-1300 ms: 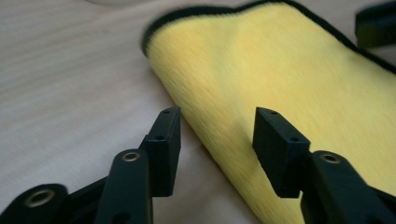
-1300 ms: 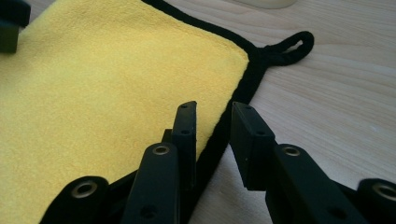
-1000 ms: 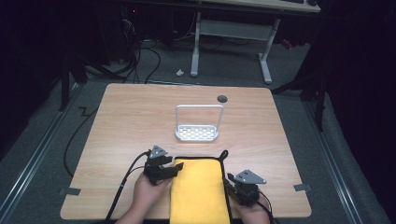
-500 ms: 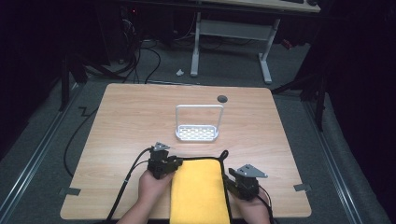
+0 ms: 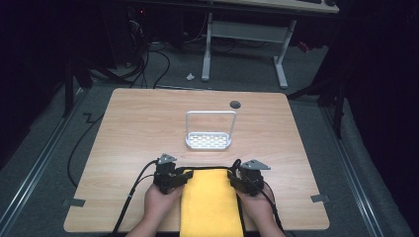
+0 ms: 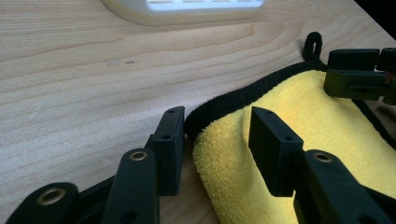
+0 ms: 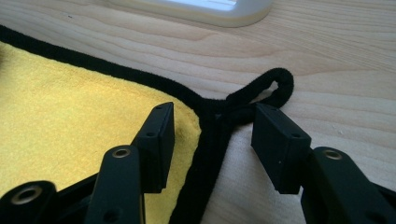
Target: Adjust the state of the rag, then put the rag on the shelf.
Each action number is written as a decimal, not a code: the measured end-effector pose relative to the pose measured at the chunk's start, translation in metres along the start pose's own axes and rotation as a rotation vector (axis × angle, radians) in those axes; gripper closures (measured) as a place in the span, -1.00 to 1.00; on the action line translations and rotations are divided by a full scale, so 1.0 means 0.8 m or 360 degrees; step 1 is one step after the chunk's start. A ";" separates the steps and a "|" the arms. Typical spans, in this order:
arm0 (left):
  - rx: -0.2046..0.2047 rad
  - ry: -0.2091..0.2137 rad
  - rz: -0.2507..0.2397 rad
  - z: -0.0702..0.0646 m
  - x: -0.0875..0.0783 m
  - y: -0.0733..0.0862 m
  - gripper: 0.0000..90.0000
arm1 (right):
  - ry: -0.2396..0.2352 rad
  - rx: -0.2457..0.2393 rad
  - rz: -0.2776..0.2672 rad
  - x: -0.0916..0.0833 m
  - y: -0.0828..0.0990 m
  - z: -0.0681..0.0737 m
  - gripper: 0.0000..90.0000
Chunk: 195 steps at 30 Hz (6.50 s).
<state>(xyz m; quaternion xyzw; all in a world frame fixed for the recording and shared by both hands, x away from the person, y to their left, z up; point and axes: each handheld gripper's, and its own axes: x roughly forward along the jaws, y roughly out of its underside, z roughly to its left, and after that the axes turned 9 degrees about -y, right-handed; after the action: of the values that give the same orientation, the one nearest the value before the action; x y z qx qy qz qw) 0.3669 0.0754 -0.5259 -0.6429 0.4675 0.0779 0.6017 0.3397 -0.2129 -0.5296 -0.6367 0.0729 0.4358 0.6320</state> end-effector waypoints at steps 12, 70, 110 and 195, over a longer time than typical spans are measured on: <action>0.0019 -0.0008 0.0044 -0.004 0.007 0.006 0.65 | -0.0006 0.0007 0.0018 0.001 0.002 0.009 0.52; 0.0240 -0.0018 -0.0661 -0.044 -0.112 -0.077 0.83 | -0.0038 -0.0323 -0.0643 -0.117 -0.084 0.061 0.85; 0.0473 -0.0207 -0.1027 -0.053 -0.175 -0.203 0.85 | 0.0050 -0.0432 -0.0953 -0.162 -0.212 0.073 0.85; 0.0360 -0.0089 -0.0468 0.056 0.033 -0.262 0.76 | -0.0045 -0.0219 -0.0488 0.010 -0.270 -0.080 0.84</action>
<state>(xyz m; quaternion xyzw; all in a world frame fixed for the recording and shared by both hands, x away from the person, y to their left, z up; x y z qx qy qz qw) 0.5477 0.0660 -0.4082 -0.6301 0.3575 -0.0462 0.6878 0.5134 -0.2238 -0.3862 -0.6760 -0.0640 0.3471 0.6469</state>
